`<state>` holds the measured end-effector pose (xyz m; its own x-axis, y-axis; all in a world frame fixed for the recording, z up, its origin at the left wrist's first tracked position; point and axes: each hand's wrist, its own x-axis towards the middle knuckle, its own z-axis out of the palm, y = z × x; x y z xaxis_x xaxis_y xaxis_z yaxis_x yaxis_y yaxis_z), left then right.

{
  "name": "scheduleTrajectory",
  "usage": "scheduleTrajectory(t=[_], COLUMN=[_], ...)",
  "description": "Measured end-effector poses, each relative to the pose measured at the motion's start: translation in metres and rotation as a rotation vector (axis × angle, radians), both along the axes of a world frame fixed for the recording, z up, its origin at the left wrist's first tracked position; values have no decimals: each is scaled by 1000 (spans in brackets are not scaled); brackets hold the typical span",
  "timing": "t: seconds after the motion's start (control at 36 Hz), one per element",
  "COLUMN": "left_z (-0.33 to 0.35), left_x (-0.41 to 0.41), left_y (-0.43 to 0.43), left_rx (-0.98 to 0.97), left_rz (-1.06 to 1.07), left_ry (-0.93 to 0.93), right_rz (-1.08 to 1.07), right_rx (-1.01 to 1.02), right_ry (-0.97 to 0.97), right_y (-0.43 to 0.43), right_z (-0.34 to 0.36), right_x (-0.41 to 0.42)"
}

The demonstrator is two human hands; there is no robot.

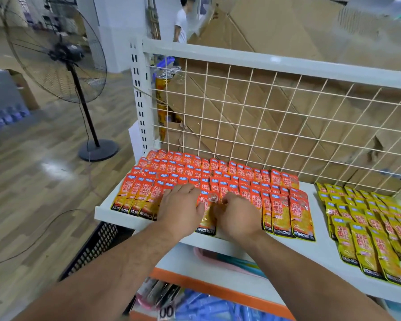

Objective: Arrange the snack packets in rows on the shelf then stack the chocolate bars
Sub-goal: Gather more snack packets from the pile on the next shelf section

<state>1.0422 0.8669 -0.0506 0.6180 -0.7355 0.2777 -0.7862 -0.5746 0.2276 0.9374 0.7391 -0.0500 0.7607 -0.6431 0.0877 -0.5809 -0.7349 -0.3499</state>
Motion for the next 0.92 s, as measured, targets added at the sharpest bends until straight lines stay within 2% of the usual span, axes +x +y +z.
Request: scheduleTrajectory(t=[0.08, 0.14, 0.19, 0.39, 0.78, 0.92], left_z=[-2, -2, -5, -3, 14, 17], left_x=[-10, -18, -25, -56, -186, -249], left_y=[-13, -23, -35, -78, -174, -212], left_rx=[-2, 33, 90, 164, 170, 152], left_rz=[-81, -117, -159, -261, -406, -436], left_ry=[9, 11, 25, 52, -22, -41], right_rz=[62, 63, 42, -98, -299, -310], right_rx=[-202, -243, -220, -183, -120, -137], right_ry=[6, 99, 179, 282, 253, 243], right_y=[-11, -19, -29, -59, -131, -166], right_z=[0, 0, -1, -2, 14, 18], right_x=[-12, -23, -35, -86, -231, -297])
